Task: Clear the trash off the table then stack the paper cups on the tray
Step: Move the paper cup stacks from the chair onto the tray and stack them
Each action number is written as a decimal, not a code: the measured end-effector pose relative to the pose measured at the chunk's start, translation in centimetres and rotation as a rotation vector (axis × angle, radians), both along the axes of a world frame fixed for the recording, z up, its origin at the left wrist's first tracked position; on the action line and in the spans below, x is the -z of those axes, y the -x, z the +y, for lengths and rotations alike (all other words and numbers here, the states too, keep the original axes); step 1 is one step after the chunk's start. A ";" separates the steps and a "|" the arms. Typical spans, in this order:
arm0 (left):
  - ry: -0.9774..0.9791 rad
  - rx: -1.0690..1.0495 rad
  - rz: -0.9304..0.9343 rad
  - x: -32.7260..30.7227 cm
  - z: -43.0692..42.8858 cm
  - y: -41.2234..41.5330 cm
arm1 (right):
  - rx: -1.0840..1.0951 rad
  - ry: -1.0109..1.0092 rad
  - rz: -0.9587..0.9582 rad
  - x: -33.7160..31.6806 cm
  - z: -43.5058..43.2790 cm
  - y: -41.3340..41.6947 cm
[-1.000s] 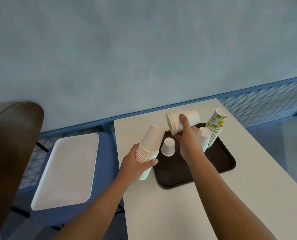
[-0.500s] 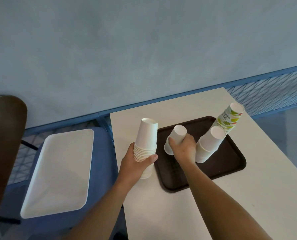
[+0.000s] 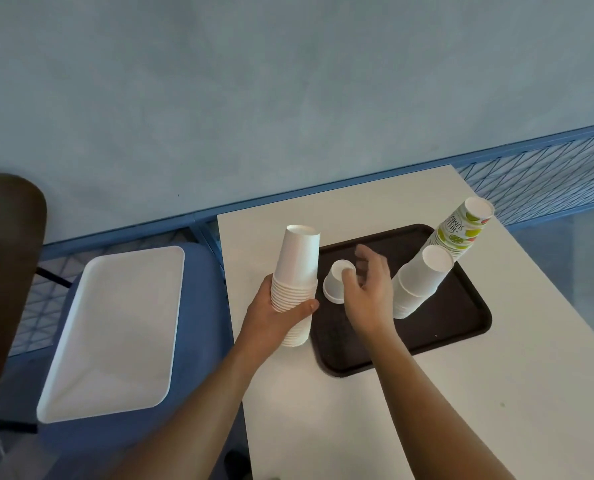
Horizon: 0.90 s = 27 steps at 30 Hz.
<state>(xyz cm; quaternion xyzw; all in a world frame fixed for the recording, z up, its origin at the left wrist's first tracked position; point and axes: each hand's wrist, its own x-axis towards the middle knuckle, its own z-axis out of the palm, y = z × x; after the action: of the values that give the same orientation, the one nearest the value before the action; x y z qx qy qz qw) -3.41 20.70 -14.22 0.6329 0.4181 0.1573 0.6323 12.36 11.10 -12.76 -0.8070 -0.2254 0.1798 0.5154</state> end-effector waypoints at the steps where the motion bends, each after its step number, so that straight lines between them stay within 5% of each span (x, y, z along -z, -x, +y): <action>1: -0.001 0.024 0.004 0.0 0.0 -0.1 | -0.076 -0.032 0.052 -1.5 -0.1 0.1; 5: -0.028 0.122 0.010 -0.7 -0.7 -0.9 | -0.439 0.113 0.156 -5.2 -0.4 -0.2; 22: -0.151 0.189 0.090 -3.0 -2.4 -0.2 | -0.236 -0.016 0.022 -7.5 -1.7 1.0; 27: -0.085 0.161 0.075 -2.0 -2.1 1.1 | 0.011 -0.315 0.232 -7.9 -1.4 0.1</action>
<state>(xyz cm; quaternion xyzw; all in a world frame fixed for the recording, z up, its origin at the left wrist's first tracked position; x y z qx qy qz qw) -4.51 18.59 -12.18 0.6962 0.3820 0.0997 0.5995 12.27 9.70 -4.88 -0.6916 -0.1851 0.2313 0.6587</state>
